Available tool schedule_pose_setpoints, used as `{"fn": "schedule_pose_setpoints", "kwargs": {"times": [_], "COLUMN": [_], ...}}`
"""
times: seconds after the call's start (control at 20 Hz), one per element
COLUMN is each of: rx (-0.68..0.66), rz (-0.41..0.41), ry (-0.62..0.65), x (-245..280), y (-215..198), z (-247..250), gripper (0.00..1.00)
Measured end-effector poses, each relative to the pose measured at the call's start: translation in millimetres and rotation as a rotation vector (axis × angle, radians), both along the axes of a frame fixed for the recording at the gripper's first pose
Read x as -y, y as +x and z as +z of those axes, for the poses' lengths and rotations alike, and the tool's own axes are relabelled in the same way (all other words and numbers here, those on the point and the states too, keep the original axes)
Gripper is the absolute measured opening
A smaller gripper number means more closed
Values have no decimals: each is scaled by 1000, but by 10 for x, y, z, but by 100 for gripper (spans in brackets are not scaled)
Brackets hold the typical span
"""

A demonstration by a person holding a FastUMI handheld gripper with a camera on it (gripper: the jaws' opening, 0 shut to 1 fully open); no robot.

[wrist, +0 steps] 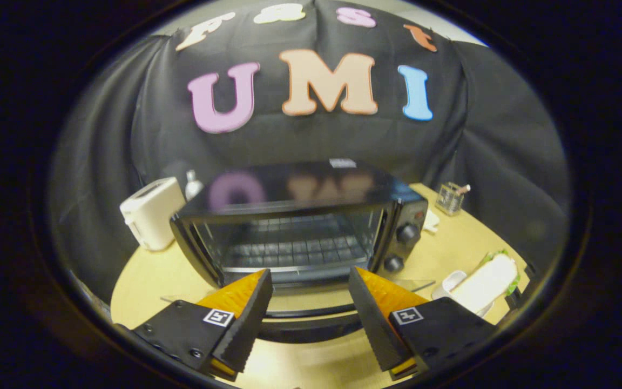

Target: Open the toaster oven, put the food inside, and close the toaster oven door.

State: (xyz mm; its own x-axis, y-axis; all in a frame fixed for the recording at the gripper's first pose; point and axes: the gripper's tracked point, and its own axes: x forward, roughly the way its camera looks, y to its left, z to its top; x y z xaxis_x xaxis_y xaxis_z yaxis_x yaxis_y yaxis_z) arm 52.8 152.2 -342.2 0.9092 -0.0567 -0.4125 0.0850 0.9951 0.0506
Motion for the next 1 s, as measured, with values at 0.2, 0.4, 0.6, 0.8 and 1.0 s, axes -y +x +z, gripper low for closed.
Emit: {"fn": "schedule_pose_setpoints", "kwargs": {"times": [0.2,0.4,0.6,0.8,1.0], "rx": [-88,-58,-62,-107,-146], "rz": [12,-17,-7,11,31], "ry": [27,111,123,105,93], "x": [-40,-8,-24,-33,-63], "y": [-119,-103,-59,-52,-124], "z": [-368,-425,-497,-694,-900], "gripper": [90,89,87,87,87]}}
